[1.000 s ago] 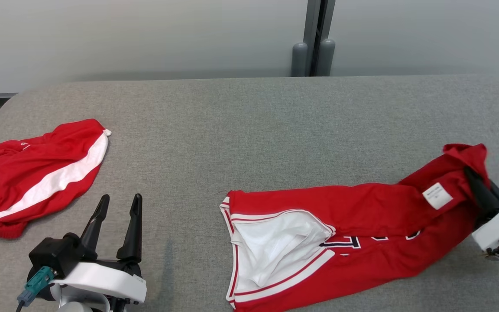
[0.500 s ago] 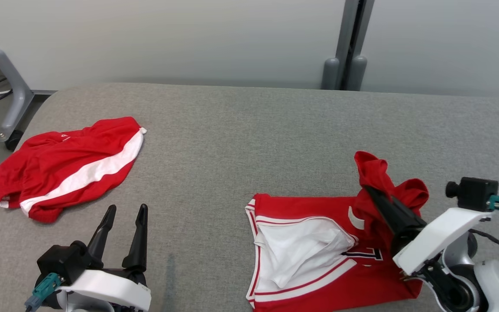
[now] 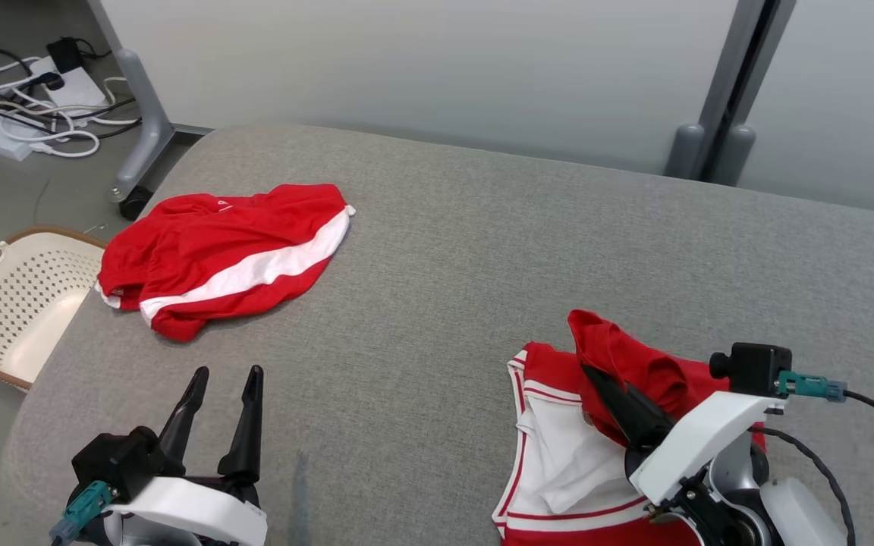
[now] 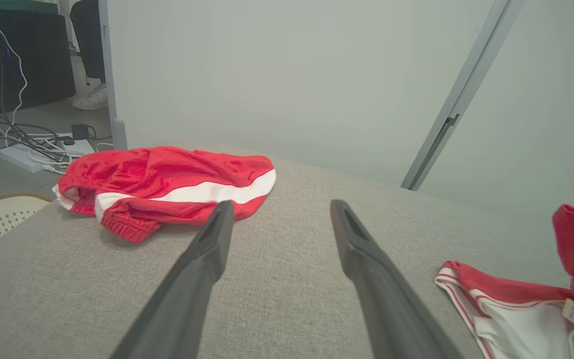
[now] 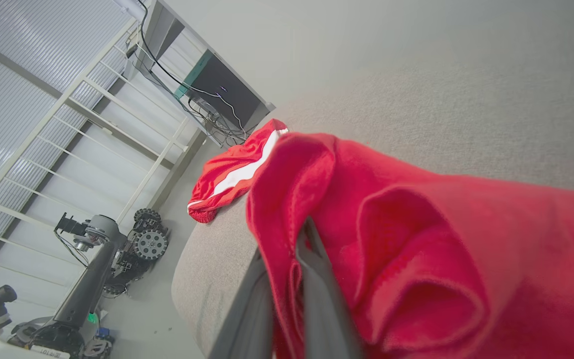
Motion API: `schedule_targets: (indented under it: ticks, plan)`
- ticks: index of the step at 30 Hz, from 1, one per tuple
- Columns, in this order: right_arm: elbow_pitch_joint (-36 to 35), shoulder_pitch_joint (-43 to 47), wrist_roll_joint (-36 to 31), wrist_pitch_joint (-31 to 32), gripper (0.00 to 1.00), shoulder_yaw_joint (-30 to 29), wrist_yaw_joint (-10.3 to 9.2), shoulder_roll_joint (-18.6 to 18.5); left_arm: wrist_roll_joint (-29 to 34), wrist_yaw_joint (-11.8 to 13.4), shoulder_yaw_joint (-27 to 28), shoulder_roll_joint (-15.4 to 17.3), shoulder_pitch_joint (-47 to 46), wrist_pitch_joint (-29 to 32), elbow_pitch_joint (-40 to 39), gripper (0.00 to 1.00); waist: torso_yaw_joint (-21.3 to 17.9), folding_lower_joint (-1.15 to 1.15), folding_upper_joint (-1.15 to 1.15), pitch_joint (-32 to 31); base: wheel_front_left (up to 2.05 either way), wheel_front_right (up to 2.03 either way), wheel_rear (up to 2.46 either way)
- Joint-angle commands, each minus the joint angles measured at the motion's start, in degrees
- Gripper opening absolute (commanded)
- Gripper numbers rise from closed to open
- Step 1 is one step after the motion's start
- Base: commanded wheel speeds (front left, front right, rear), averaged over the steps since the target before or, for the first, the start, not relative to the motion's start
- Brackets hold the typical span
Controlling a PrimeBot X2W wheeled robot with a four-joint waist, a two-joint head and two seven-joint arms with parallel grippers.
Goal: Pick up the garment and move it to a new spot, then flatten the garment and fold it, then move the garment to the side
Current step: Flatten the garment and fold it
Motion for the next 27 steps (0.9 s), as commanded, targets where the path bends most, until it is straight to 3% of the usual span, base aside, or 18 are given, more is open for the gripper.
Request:
schedule_targets:
  ticks: [1, 9, 10, 11, 12, 13, 16, 20, 27]
  plan:
    - [0.38, -0.23, 0.23, -0.3, 0.0, 0.09, 0.06, -0.24, 0.37, -0.28, 0.23, 0.07, -0.31, -0.07, 0.15, 1.0, 0.78, 0.0, 0.0, -0.1, 0.0, 0.0, 0.0]
    - [6.08, -2.14, 1.37, -2.88, 0.02, 2.41, 0.07, 0.66, 0.3, -0.45, 0.42, 0.28, -0.37, -0.07, 0.58, 1.0, 2.21, 0.0, 0.0, -0.06, 0.0, 0.0, 0.0]
    - [6.59, -2.44, 1.59, -3.17, 0.25, 2.61, 0.07, 0.73, 0.24, -0.45, 0.5, 0.34, -0.34, -0.07, 0.61, 1.0, 2.13, 0.0, 0.0, -0.07, 0.0, 0.0, 0.0]
    - [6.87, -2.57, 1.74, -3.32, 0.4, 2.85, 0.07, 0.79, 0.19, -0.39, 0.54, 0.37, -0.26, -0.07, 0.67, 1.0, 1.99, 0.0, 0.0, -0.1, 0.0, 0.0, 0.0]
    - [7.23, -2.54, 2.04, -3.36, 0.75, 3.01, 0.07, 0.86, 0.16, -0.36, 0.51, 0.4, -0.16, -0.07, 0.71, 1.0, 1.75, 0.0, 0.0, -0.13, 0.0, 0.0, 0.0]
    - [7.46, -2.62, 2.26, -3.53, 1.0, 3.15, 0.07, 0.88, 0.09, -0.38, 0.56, 0.48, -0.12, -0.07, 0.76, 1.0, 1.46, 0.0, 0.0, -0.19, 0.0, 0.0, 0.0]
    - [6.08, -3.23, 3.73, -3.51, 1.0, 4.39, 0.07, 0.95, 0.0, -0.34, 0.69, 0.58, -0.16, -0.07, 0.85, 1.0, 0.27, 0.0, 0.0, -0.4, 0.0, 0.0, 0.0]
    - [-0.84, -3.66, 8.15, -3.11, 1.0, 6.71, 0.1, 0.63, 0.06, 0.04, 0.95, 0.57, 0.09, -0.07, 0.49, 1.0, -1.85, 0.0, 0.0, -0.53, 0.0, 0.0, 0.0]
    - [-9.8, -3.54, 6.65, -5.04, 1.0, 3.52, 0.1, -5.69, 0.39, 0.2, 0.97, 0.54, 0.22, -0.07, -0.03, 1.0, -5.04, 0.0, 0.0, -0.44, 0.0, 0.0, 0.0]
